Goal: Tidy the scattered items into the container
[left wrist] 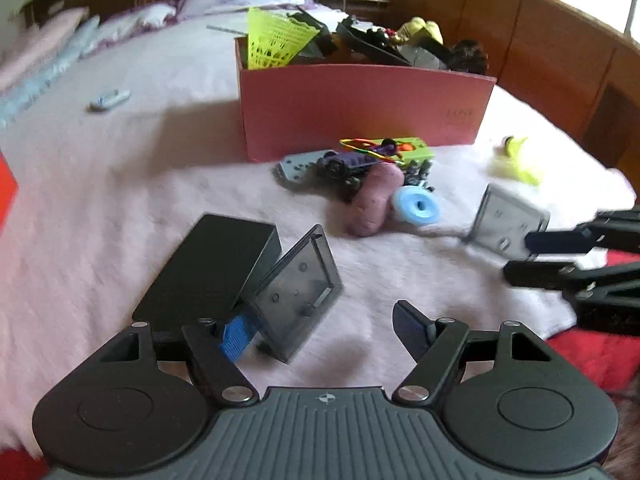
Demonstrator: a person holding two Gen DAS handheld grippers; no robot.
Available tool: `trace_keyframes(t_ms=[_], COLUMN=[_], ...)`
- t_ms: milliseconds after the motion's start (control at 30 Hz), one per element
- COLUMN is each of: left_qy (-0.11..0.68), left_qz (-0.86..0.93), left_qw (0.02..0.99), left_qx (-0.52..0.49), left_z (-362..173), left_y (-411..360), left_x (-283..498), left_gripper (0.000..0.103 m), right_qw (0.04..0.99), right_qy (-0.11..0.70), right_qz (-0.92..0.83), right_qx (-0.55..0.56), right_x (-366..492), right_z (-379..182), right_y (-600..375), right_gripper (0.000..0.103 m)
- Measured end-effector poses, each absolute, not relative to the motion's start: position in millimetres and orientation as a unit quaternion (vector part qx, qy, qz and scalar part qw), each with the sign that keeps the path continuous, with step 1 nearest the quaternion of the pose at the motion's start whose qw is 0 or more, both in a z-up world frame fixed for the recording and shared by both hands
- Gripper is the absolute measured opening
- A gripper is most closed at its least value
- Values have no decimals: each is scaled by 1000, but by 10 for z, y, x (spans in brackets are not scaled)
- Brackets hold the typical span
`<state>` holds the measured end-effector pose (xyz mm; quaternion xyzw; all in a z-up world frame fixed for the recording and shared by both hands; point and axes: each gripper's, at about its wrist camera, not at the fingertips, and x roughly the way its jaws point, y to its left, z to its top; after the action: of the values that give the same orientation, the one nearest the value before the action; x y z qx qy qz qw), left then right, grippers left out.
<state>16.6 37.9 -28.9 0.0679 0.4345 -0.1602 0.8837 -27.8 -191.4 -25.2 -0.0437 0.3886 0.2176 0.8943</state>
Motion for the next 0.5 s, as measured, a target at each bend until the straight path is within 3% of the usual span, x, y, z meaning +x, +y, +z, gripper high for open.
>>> trace_keyframes(t_ms=[267,400,500], left_qy=[445,446,450], left_qz=[-171,-201,-193], left_qw=[876,871,871], left_qx=[69,39,42], left_z=[-325,-306,-332], left_y=[344,329,293], left_x=[212,175,171], left_gripper=[82,83,83], right_qw=[900,903,905], right_qy=[385,382,379], right_qz=[200,193,188], right_qx=[-41,-43,-44], right_x=[-186,-137,-101], right_z=[-298,-316,-329], right_y=[-1970,-1988,-2002], right_gripper=[47,56,58])
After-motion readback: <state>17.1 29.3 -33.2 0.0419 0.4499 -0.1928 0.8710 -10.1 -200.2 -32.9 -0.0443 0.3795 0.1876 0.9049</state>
